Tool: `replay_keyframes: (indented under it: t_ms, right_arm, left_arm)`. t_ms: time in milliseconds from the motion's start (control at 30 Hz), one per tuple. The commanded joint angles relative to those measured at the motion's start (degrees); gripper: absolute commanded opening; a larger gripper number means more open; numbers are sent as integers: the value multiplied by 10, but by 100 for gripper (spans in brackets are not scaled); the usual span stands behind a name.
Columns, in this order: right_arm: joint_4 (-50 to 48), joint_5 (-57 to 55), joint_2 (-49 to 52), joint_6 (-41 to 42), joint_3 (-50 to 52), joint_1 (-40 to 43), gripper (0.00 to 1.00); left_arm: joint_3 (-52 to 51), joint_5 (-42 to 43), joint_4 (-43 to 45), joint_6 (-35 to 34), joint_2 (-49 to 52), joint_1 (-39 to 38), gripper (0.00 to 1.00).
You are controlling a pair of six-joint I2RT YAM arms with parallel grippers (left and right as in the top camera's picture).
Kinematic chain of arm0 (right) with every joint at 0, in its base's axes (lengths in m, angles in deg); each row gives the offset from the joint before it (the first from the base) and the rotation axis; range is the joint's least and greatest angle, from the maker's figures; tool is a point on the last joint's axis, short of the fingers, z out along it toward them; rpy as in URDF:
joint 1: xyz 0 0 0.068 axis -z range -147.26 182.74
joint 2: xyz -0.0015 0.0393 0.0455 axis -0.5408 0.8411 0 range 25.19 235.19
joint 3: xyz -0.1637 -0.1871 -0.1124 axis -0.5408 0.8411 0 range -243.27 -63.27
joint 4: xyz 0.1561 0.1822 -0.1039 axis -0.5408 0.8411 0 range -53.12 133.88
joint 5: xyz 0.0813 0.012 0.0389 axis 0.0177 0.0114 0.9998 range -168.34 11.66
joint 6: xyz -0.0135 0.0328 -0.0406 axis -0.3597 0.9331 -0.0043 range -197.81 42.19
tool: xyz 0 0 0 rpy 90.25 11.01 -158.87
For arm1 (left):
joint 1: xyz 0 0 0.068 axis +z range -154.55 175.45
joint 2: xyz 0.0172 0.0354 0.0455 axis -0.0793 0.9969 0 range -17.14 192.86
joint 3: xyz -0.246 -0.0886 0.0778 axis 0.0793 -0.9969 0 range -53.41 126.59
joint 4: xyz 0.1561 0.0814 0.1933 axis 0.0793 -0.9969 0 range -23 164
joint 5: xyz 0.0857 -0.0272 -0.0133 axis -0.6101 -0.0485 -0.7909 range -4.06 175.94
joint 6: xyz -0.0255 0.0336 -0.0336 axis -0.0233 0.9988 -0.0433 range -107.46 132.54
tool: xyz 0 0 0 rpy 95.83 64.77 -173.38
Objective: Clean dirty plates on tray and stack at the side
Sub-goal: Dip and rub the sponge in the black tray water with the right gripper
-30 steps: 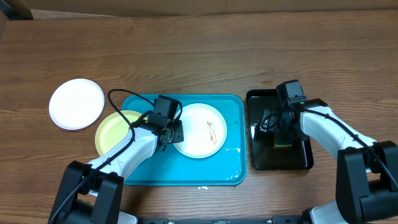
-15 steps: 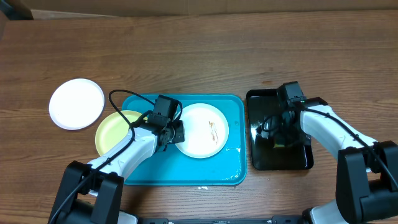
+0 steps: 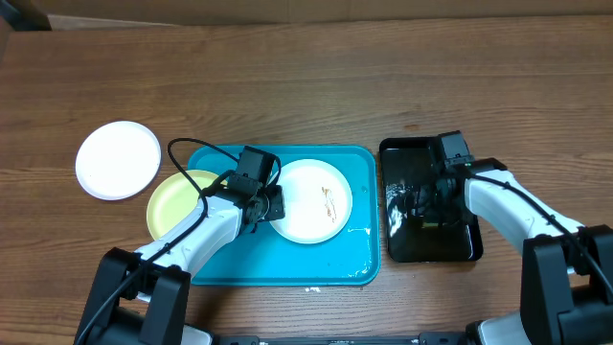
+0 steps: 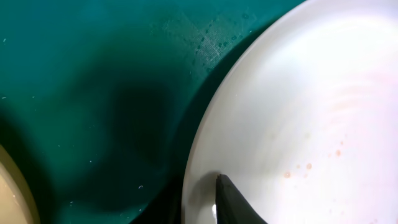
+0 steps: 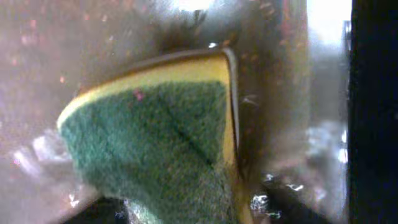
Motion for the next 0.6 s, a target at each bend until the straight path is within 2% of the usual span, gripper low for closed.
replay_keyframes:
  t_ms: [0, 133, 167, 200, 233, 467, 533, 567]
  right_arm:
    - [5, 12, 21, 3, 29, 2, 4]
    - [7, 12, 21, -15, 21, 2, 4]
    - [8, 12, 21, -17, 17, 2, 33]
    - [9, 12, 21, -16, 13, 2, 77]
    - [10, 13, 21, -16, 13, 2, 80]
    - [62, 34, 21, -14, 14, 2, 79]
    - [64, 49, 21, -14, 17, 2, 68]
    - [62, 52, 21, -14, 20, 2, 54]
  left_arm:
    - [8, 5, 2, 2, 6, -1, 21]
    - [8, 5, 3, 2, 6, -1, 21]
    - [8, 5, 3, 2, 6, -1, 21]
    - [8, 5, 2, 2, 6, -1, 22]
    - [8, 5, 2, 2, 6, -1, 22]
    - [8, 5, 2, 2, 6, -1, 23]
    - [8, 5, 3, 2, 6, -1, 24]
    - [8, 5, 3, 2, 6, -1, 24]
